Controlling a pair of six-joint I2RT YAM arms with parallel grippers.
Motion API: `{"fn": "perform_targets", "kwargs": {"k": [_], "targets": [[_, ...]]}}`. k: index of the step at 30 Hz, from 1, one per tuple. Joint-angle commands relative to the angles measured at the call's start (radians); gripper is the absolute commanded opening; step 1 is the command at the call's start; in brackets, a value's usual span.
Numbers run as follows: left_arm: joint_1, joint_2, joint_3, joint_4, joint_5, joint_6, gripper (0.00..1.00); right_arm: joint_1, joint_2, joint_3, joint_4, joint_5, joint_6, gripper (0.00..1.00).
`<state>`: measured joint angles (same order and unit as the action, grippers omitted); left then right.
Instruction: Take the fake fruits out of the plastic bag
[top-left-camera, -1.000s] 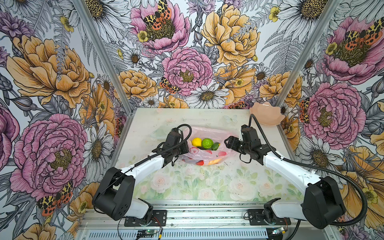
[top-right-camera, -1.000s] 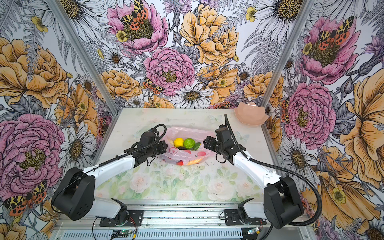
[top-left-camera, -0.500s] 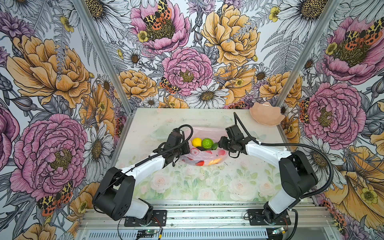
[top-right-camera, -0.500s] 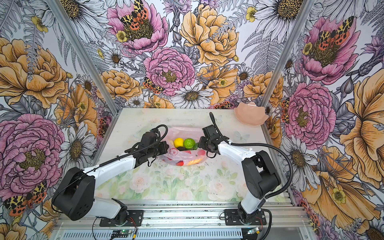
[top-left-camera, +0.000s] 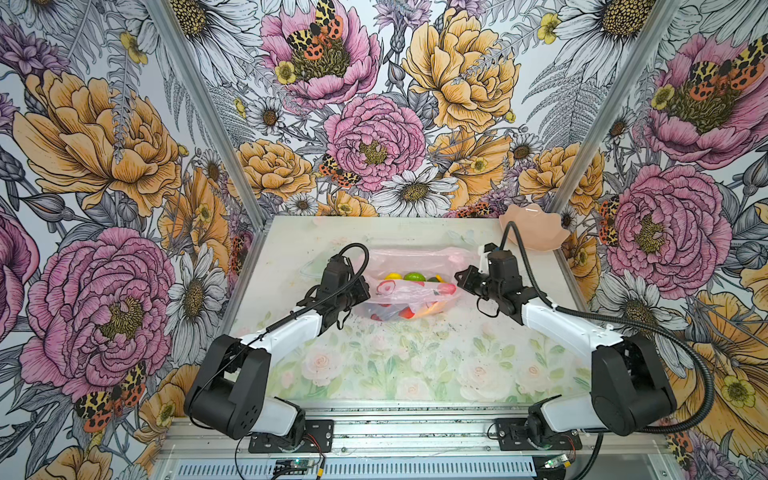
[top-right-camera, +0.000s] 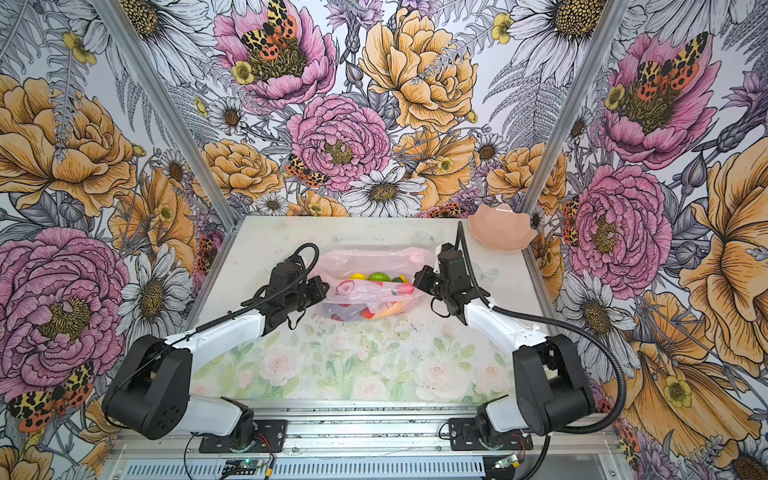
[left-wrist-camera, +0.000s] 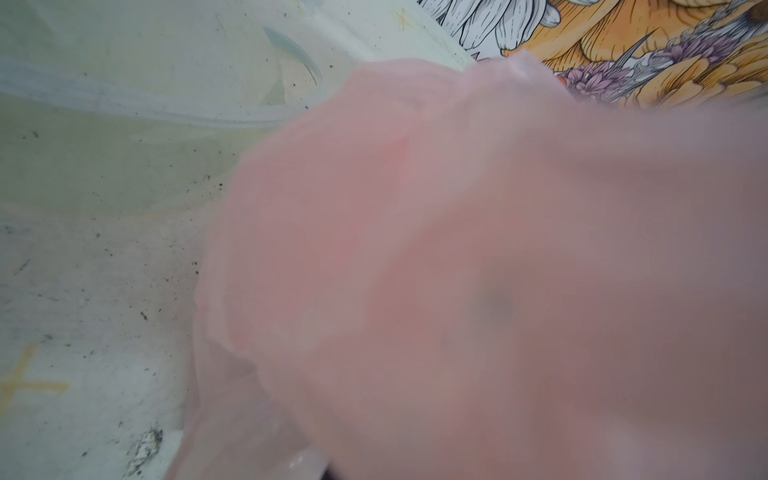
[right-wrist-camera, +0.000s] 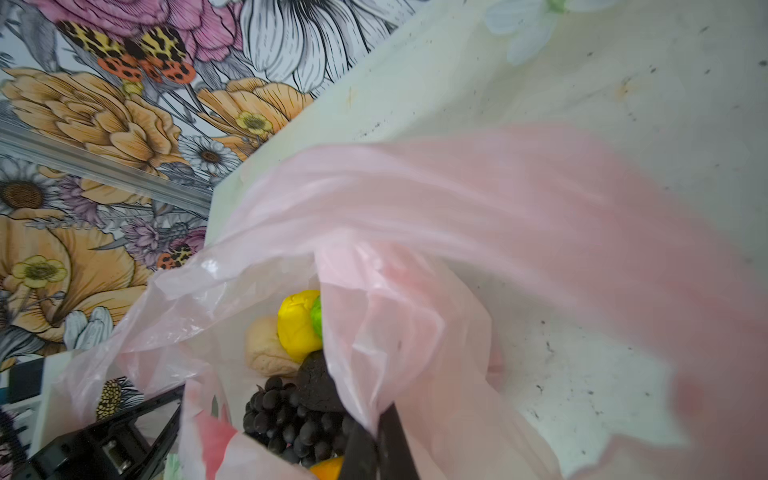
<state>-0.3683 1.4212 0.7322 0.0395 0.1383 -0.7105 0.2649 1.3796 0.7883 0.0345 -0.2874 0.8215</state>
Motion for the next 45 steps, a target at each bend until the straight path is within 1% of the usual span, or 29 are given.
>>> {"fn": "perform_targets", "kwargs": {"k": [1, 3, 5, 8, 9, 11, 13, 14, 16, 17, 19, 22, 25, 26, 28, 30, 31, 33, 35, 36, 38, 39, 40, 43, 45], "targets": [[0.048, -0.014, -0.071, 0.194, 0.052, -0.104, 0.0, -0.033, -0.047, -0.103, 0.28, -0.13, 0.05, 0.0], [0.064, 0.006, -0.11, 0.257, 0.05, -0.119, 0.0, -0.035, -0.056, -0.173, 0.37, -0.148, 0.062, 0.0], [0.077, 0.037, -0.117, 0.259, 0.071, -0.122, 0.0, -0.036, -0.051, -0.231, 0.449, -0.149, 0.081, 0.0], [0.079, 0.059, -0.129, 0.248, 0.099, -0.125, 0.0, -0.04, -0.041, -0.28, 0.495, -0.128, 0.096, 0.0], [0.077, 0.056, -0.127, 0.231, 0.098, -0.124, 0.02, -0.039, -0.041, -0.286, 0.5, -0.124, 0.091, 0.0], [0.067, 0.032, -0.102, 0.134, 0.079, -0.107, 0.22, -0.039, -0.05, -0.29, 0.497, -0.12, 0.077, 0.0], [0.044, -0.009, -0.066, 0.019, 0.026, -0.079, 0.4, -0.035, -0.065, -0.28, 0.472, -0.115, 0.055, 0.0], [0.023, -0.035, -0.038, -0.059, -0.03, -0.06, 0.49, -0.029, -0.075, -0.274, 0.444, -0.106, 0.034, 0.0], [-0.026, -0.064, 0.039, -0.242, -0.178, -0.033, 0.66, -0.007, -0.096, -0.255, 0.38, -0.081, -0.013, 0.0], [-0.046, -0.066, 0.077, -0.317, -0.238, -0.017, 0.7, 0.006, -0.107, -0.248, 0.349, -0.066, -0.038, 0.0], [-0.071, -0.05, 0.152, -0.445, -0.334, -0.008, 0.75, 0.031, -0.127, -0.242, 0.311, -0.038, -0.07, 0.0], [-0.091, 0.018, 0.263, -0.574, -0.42, 0.013, 0.8, 0.054, -0.147, -0.24, 0.278, -0.009, -0.097, 0.0], [-0.09, 0.128, 0.36, -0.643, -0.422, 0.032, 0.82, 0.071, -0.159, -0.237, 0.271, -0.004, -0.115, 0.0], [-0.084, 0.166, 0.389, -0.658, -0.407, 0.035, 0.88, 0.077, -0.164, -0.236, 0.271, -0.001, -0.12, 0.0], [-0.077, 0.227, 0.442, -0.682, -0.397, 0.031, 0.92, 0.086, -0.174, -0.233, 0.264, 0.001, -0.133, 0.0], [-0.072, 0.259, 0.468, -0.678, -0.392, 0.029, 0.88, 0.092, -0.183, -0.23, 0.249, 0.003, -0.15, 0.0], [-0.072, 0.269, 0.479, -0.674, -0.39, 0.026, 0.84, 0.092, -0.187, -0.23, 0.238, 0.007, -0.158, 0.0], [-0.069, 0.281, 0.498, -0.671, -0.385, 0.032, 0.72, 0.091, -0.196, -0.23, 0.215, 0.022, -0.168, 0.0], [-0.064, 0.276, 0.485, -0.635, -0.359, 0.044, 0.52, 0.082, -0.198, -0.23, 0.192, 0.034, -0.174, 0.0], [-0.059, 0.263, 0.464, -0.6, -0.329, 0.052, 0.41, 0.071, -0.197, -0.231, 0.186, 0.034, -0.17, 0.0], [-0.047, 0.225, 0.395, -0.51, -0.266, 0.071, 0.27, 0.031, -0.185, -0.237, 0.194, 0.017, -0.141, 0.0], [-0.041, 0.202, 0.36, -0.467, -0.24, 0.08, 0.19, 0.001, -0.171, -0.237, 0.204, -0.006, -0.124, 0.0], [-0.034, 0.177, 0.317, -0.422, -0.213, 0.096, 0.13, -0.024, -0.151, -0.232, 0.208, -0.031, -0.109, 0.0], [-0.01, 0.104, 0.195, -0.29, -0.133, 0.135, 0.01, -0.075, -0.092, -0.207, 0.209, -0.081, -0.074, 0.0], [0.002, 0.052, 0.124, -0.218, -0.099, 0.156, 0.0, -0.081, -0.056, -0.179, 0.182, -0.098, -0.08, 0.0]]}}
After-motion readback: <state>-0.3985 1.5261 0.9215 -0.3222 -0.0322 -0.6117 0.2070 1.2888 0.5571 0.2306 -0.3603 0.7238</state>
